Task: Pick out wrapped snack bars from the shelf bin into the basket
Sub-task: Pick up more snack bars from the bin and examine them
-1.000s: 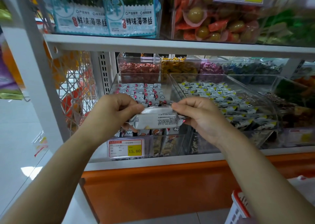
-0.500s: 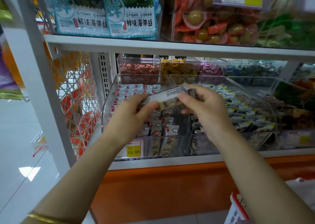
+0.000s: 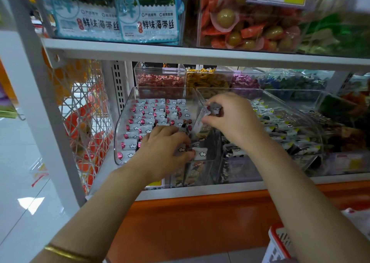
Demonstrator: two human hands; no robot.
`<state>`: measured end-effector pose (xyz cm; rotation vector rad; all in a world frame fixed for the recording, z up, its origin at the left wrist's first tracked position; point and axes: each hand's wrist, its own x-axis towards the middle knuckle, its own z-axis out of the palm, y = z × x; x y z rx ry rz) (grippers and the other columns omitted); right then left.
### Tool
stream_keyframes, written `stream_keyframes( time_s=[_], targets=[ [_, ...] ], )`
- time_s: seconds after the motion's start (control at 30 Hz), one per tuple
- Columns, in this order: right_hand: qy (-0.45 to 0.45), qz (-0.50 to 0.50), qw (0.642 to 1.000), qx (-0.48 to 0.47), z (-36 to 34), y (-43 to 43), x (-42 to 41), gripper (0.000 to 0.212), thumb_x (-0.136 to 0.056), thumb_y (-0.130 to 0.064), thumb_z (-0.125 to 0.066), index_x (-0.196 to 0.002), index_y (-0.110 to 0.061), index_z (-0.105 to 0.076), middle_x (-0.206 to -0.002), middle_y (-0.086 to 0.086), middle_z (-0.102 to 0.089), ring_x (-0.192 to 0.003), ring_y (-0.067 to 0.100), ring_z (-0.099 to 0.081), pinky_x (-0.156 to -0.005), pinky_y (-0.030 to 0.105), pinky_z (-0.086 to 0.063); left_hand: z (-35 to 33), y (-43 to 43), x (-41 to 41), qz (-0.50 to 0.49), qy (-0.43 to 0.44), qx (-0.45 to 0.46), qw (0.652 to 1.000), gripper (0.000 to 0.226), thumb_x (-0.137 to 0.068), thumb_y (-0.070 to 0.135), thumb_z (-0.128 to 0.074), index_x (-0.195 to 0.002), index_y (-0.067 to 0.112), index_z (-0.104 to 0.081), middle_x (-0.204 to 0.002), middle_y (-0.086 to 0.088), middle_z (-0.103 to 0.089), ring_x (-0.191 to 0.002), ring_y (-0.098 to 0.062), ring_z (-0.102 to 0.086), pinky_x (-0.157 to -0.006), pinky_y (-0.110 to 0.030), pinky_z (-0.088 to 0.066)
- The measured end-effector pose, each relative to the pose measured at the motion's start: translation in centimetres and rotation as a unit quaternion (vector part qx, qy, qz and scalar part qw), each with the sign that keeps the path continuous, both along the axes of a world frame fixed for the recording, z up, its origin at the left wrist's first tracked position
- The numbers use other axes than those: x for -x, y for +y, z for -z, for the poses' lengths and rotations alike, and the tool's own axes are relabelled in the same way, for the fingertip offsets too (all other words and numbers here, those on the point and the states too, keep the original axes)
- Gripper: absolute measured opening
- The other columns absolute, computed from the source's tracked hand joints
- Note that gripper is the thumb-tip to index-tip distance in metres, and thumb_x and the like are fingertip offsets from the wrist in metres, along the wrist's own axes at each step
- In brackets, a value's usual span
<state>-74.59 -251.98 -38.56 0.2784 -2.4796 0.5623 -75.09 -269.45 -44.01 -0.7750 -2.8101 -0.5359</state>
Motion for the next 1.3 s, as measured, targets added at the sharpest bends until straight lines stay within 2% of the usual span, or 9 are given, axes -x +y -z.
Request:
stream_keyframes(
  time_s=[0.1,0.23,0.43,0.57,0.7,0.8,1.03,1.17,1.3],
  targets=[
    [-0.020,0.010,0.995,-0.096,0.1,-1.3,0.8,0.043,-0.079,-0.034,-0.071,-0.115,-0.011,-0.063,-0.116,0.005,-0.058,-0.097,0.017,-0.052,-0.082,0.029,-0.039,0.0,-0.2,-0.1,0.009,0.000,-0.001,1.000,0.040,-0.087,0.051,-0.048,-0.124,0.035,-0.052,-0.145,0.004,-0.036,-0.134,-0.019,-0.022,-0.111,-0.042,-0.021],
    [-0.016,0.034,0.985,-0.169,0.0,-2.3,1.7,0.045,-0.080,-0.045,-0.067,-0.117,-0.019,-0.063,-0.120,0.001,-0.060,-0.112,0.022,-0.051,-0.094,0.039,-0.034,-0.4,-0.5,0.1,0.008,-0.012,-0.029,0.999,0.042,-0.089,0.045,-0.051,-0.128,0.032,-0.052,-0.142,0.003,-0.040,-0.132,-0.019,-0.026,-0.106,-0.035,-0.024],
    [-0.110,-0.013,0.950,-0.293,1.4,-2.3,2.0,0.024,-0.092,-0.039,-0.053,-0.100,-0.022,-0.069,-0.094,-0.002,-0.061,-0.103,0.022,-0.048,-0.089,0.038,-0.027,-0.7,-0.9,0.2,0.020,-0.004,-0.037,0.999,0.038,-0.090,0.036,-0.055,-0.126,0.025,-0.056,-0.134,0.001,-0.048,-0.125,-0.021,-0.035,-0.102,-0.030,-0.026],
    [-0.178,-0.042,0.918,-0.351,1.3,-2.1,2.4,0.020,-0.094,-0.023,-0.043,-0.085,-0.016,-0.060,-0.071,-0.002,-0.045,-0.093,0.022,-0.041,-0.088,0.040,-0.024,-0.9,-1.1,0.3,0.017,-0.001,-0.065,0.998,0.034,-0.088,0.031,-0.058,-0.121,0.019,-0.062,-0.118,-0.003,-0.056,-0.112,-0.023,-0.045,-0.097,-0.037,-0.038],
    [-0.194,-0.043,0.951,-0.239,0.0,-1.8,3.2,0.028,-0.094,-0.013,-0.046,-0.111,-0.017,-0.066,-0.105,0.005,-0.061,-0.099,0.022,-0.053,-0.094,0.036,-0.040,-1.0,-1.1,0.4,0.007,0.000,-0.056,0.998,0.034,-0.089,0.031,-0.057,-0.120,0.016,-0.061,-0.115,-0.003,-0.056,-0.110,-0.024,-0.046,-0.096,-0.037,-0.039],
    [-0.134,-0.012,0.977,-0.165,-0.6,-1.4,4.4,0.026,-0.090,-0.013,-0.056,-0.112,-0.022,-0.067,-0.118,0.007,-0.056,-0.105,0.023,-0.054,-0.091,0.033,-0.044,-1.1,-1.3,0.4,0.000,-0.002,-0.068,0.998,0.035,-0.091,0.033,-0.055,-0.120,0.015,-0.060,-0.118,-0.004,-0.055,-0.112,-0.025,-0.046,-0.097,-0.038,-0.040],
    [-0.129,0.042,0.919,-0.370,0.5,-2.8,6.3,0.014,-0.085,-0.025,-0.065,-0.099,-0.025,-0.066,-0.117,0.004,-0.055,-0.120,0.024,-0.040,-0.103,0.045,-0.028,-1.3,-1.6,0.1,-0.001,-0.004,-0.087,0.996,0.034,-0.092,0.031,-0.055,-0.121,0.015,-0.060,-0.119,-0.003,-0.056,-0.113,-0.023,-0.046,-0.099,-0.038,-0.038],
    [-0.128,0.003,0.966,-0.224,-0.2,-2.4,6.1,0.004,-0.085,-0.027,-0.065,-0.088,-0.025,-0.063,-0.099,-0.003,-0.058,-0.106,0.019,-0.048,-0.096,0.039,-0.034,-1.3,-1.8,0.4,-0.005,0.009,-0.106,0.994,0.031,-0.092,0.024,-0.055,-0.121,0.015,-0.060,-0.120,-0.003,-0.055,-0.115,-0.022,-0.045,-0.098,-0.033,-0.039],
    [-0.065,-0.035,0.997,-0.019,-0.9,-1.2,4.1,0.004,-0.090,-0.017,-0.059,-0.086,-0.016,-0.059,-0.092,0.001,-0.062,-0.080,0.016,-0.055,-0.072,0.032,-0.046,-1.5,-2.0,0.2,-0.025,0.043,-0.155,0.987,0.030,-0.092,0.021,-0.054,-0.121,0.014,-0.060,-0.121,-0.003,-0.055,-0.102,-0.011,-0.046,-0.074,-0.004,-0.030]
  ],
)
